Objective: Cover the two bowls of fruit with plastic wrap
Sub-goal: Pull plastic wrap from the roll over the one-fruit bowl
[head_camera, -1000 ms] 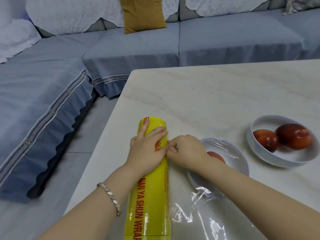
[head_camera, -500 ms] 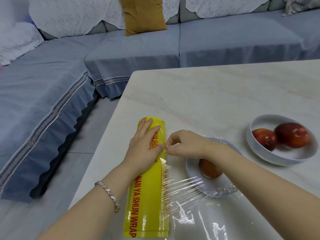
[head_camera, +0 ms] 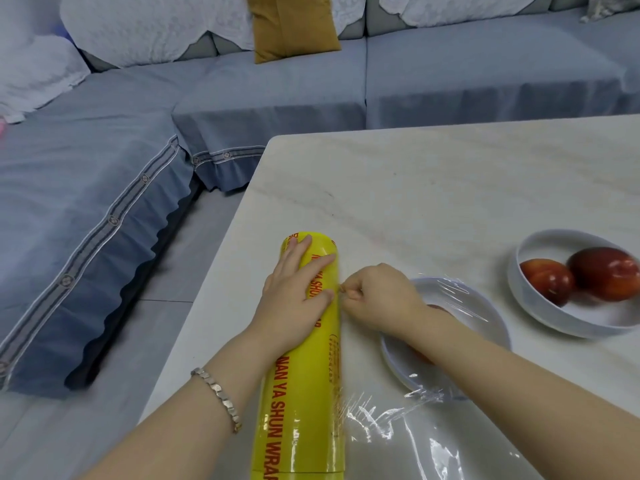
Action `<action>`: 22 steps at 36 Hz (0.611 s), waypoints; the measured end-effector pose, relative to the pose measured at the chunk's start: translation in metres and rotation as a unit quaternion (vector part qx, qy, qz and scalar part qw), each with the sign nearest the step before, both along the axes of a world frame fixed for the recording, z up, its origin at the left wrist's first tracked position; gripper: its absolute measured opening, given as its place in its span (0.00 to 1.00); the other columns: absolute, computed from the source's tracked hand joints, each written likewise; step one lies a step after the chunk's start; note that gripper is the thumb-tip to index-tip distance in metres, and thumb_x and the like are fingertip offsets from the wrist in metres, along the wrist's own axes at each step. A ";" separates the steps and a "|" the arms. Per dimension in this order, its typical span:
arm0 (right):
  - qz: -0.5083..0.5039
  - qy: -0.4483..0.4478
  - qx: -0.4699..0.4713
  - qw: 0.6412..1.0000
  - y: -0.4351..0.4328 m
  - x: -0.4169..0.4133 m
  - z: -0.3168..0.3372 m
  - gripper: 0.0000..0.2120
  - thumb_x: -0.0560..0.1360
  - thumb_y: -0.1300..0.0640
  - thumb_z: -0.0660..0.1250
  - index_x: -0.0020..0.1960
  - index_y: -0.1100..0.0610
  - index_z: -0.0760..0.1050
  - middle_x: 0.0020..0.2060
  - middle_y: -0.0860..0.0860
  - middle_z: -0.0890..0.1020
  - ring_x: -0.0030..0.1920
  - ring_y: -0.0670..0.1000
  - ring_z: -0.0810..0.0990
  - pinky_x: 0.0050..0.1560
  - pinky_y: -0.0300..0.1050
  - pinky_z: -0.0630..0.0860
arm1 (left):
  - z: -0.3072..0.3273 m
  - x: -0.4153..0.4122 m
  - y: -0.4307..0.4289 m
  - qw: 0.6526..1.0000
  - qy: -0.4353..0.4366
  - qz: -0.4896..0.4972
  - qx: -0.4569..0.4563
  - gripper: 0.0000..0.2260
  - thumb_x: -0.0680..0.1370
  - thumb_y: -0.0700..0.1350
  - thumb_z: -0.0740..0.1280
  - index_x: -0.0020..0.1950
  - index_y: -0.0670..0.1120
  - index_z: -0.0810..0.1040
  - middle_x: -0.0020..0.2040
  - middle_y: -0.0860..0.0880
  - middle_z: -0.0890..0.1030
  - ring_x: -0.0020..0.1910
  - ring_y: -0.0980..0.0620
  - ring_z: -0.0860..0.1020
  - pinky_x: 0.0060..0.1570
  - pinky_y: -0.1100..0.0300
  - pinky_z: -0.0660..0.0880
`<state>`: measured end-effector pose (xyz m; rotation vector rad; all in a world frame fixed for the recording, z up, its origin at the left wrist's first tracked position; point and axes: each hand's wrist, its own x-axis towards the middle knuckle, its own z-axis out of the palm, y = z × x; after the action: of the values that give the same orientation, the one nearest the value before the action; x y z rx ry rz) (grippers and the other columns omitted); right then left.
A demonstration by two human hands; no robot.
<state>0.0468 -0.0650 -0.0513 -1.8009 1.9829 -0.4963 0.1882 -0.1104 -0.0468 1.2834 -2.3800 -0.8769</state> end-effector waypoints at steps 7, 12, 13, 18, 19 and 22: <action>-0.023 0.017 -0.004 1.000 0.013 -0.002 0.007 0.06 0.73 0.54 0.61 0.49 0.53 0.72 0.46 0.54 0.79 0.52 0.58 0.76 0.44 0.45 0.65 | 0.002 0.004 0.000 0.998 0.063 0.010 0.018 0.18 0.75 0.41 0.67 0.38 0.66 0.76 0.77 0.56 0.54 0.76 0.58 0.46 0.74 0.55 0.46; 0.092 0.031 -0.046 0.994 0.025 -0.002 0.008 0.15 0.73 0.60 0.56 0.52 0.55 0.80 0.56 0.53 0.80 0.57 0.56 0.76 0.57 0.47 0.70 | 0.002 0.004 -0.001 0.997 0.066 0.012 0.023 0.17 0.75 0.40 0.67 0.37 0.64 0.78 0.77 0.55 0.55 0.76 0.58 0.47 0.75 0.55 0.47; 0.102 0.017 -0.064 0.993 0.029 -0.005 0.007 0.16 0.72 0.60 0.55 0.50 0.57 0.81 0.56 0.53 0.81 0.57 0.55 0.76 0.57 0.45 0.70 | 0.002 0.004 -0.001 0.997 0.067 0.012 0.023 0.17 0.75 0.40 0.67 0.37 0.64 0.78 0.77 0.56 0.55 0.76 0.58 0.47 0.75 0.55 0.48; 0.139 -0.076 -0.067 0.985 0.048 -0.013 0.013 0.18 0.68 0.64 0.56 0.46 0.58 0.83 0.52 0.53 0.83 0.53 0.49 0.77 0.52 0.23 0.61 | 0.003 0.003 0.000 0.999 0.044 0.012 0.023 0.15 0.75 0.42 0.67 0.37 0.63 0.78 0.77 0.56 0.54 0.76 0.58 0.46 0.74 0.55 0.47; 0.137 -0.091 -0.056 0.985 0.051 -0.012 0.016 0.17 0.69 0.64 0.57 0.48 0.58 0.83 0.53 0.53 0.83 0.53 0.47 0.76 0.52 0.21 0.60 | 0.003 0.003 0.001 0.999 0.042 0.013 0.024 0.14 0.75 0.42 0.67 0.38 0.62 0.78 0.77 0.56 0.54 0.76 0.58 0.46 0.74 0.55 0.47; 0.141 -0.074 -0.038 0.987 0.054 -0.006 0.020 0.18 0.69 0.54 0.57 0.52 0.56 0.81 0.54 0.51 0.82 0.56 0.50 0.76 0.60 0.34 0.65 | 0.004 0.003 0.001 0.998 0.046 0.017 0.025 0.15 0.75 0.41 0.67 0.38 0.62 0.78 0.77 0.55 0.54 0.76 0.58 0.46 0.74 0.56 0.47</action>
<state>0.0406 -0.0109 -0.0308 -1.9881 1.5979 -0.6014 0.1915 -0.1090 -0.0430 1.2697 -2.2730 -0.9701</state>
